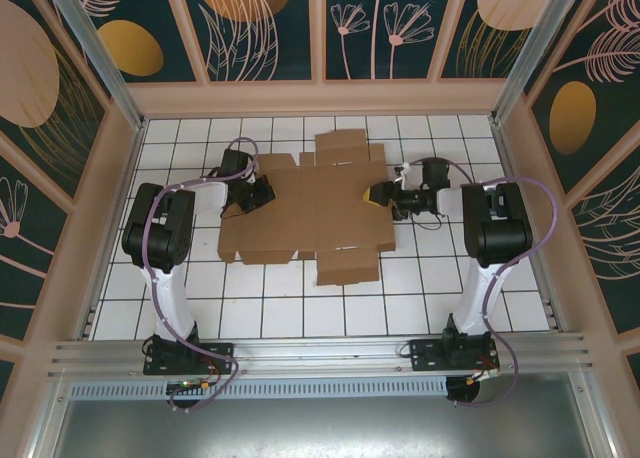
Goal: Fold the paper box
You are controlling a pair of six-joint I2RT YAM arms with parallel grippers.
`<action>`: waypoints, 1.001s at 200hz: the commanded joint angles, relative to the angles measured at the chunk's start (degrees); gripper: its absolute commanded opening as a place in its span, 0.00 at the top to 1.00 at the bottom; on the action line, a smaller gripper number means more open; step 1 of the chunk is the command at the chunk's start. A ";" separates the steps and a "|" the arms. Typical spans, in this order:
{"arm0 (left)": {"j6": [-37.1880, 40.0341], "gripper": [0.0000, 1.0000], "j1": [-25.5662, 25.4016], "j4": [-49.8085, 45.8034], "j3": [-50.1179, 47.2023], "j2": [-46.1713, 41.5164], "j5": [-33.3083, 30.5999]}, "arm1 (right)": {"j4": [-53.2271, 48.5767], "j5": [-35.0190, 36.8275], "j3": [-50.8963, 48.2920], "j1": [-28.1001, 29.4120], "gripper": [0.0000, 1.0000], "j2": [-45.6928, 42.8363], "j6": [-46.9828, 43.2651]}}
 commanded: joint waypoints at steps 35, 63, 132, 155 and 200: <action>2.14 1.00 0.18 -5.99 -0.77 4.33 -5.10 | 11.63 -6.53 -3.65 -1.34 0.34 2.01 9.42; 2.27 1.00 0.20 -6.00 -0.67 4.46 -5.20 | 16.35 -7.79 -4.60 -1.20 0.40 3.28 13.01; 1.95 1.00 0.16 -4.11 -1.28 4.73 -2.58 | 11.23 -4.30 -2.39 -0.66 0.68 4.07 10.48; 1.83 1.00 -0.24 -3.46 -1.55 4.35 -1.94 | -4.47 5.26 2.89 -0.58 0.83 2.28 1.13; 1.04 1.00 -2.95 -3.04 -1.57 3.79 -1.28 | -25.39 24.03 13.26 1.70 0.93 0.35 -7.61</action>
